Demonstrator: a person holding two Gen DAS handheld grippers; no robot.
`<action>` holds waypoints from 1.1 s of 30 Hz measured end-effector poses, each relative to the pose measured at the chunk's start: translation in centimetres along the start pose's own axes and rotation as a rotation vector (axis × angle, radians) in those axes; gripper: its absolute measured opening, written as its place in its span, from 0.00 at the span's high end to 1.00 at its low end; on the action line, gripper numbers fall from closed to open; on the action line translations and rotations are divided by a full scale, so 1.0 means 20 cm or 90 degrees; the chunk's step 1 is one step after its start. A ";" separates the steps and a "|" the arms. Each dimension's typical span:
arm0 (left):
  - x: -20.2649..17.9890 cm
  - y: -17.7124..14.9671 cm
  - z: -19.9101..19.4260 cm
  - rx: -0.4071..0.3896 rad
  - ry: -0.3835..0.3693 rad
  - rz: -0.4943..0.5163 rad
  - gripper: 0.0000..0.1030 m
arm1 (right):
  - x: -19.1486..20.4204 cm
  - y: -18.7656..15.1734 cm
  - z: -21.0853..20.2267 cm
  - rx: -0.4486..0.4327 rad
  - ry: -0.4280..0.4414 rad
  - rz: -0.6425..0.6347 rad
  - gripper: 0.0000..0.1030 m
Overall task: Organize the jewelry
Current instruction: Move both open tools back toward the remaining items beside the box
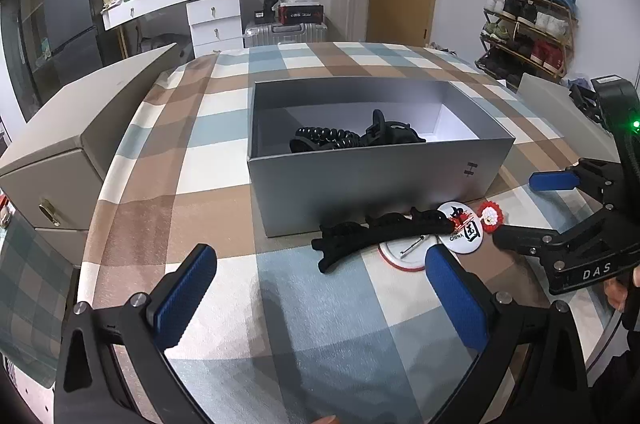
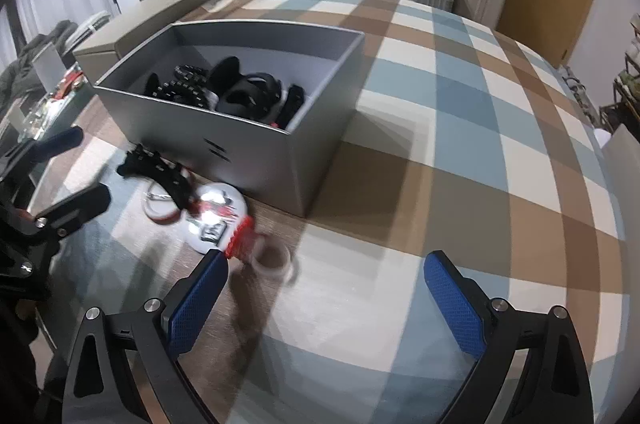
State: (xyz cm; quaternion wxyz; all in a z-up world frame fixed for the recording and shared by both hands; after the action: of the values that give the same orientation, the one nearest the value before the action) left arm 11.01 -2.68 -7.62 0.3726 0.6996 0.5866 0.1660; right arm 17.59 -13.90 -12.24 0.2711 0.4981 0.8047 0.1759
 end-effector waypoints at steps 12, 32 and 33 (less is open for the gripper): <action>0.00 0.00 0.01 0.003 0.001 0.003 0.02 | 0.00 0.03 -0.02 -0.015 0.021 0.018 0.08; 0.00 0.00 0.01 0.003 0.001 0.004 0.02 | 0.12 0.04 -0.06 -0.041 0.065 -0.022 0.61; 0.00 0.00 0.01 0.003 0.000 0.003 0.02 | 0.13 0.04 -0.06 -0.043 0.065 -0.024 0.63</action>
State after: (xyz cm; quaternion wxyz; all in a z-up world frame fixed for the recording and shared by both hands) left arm 11.12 -2.71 -7.72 0.3702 0.7022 0.5852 0.1655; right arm 16.40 -11.27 -11.50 0.2499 0.4638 0.8202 0.2229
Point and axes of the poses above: each gripper's, at about its wrist camera, not at the fingertips, and z roughly the way its jaws point, x to its left, y to its top, the point moved 10 cm from there along z, roughly the way its jaws point, and after that the axes turned 15 degrees about -y, right-handed, at the moved point
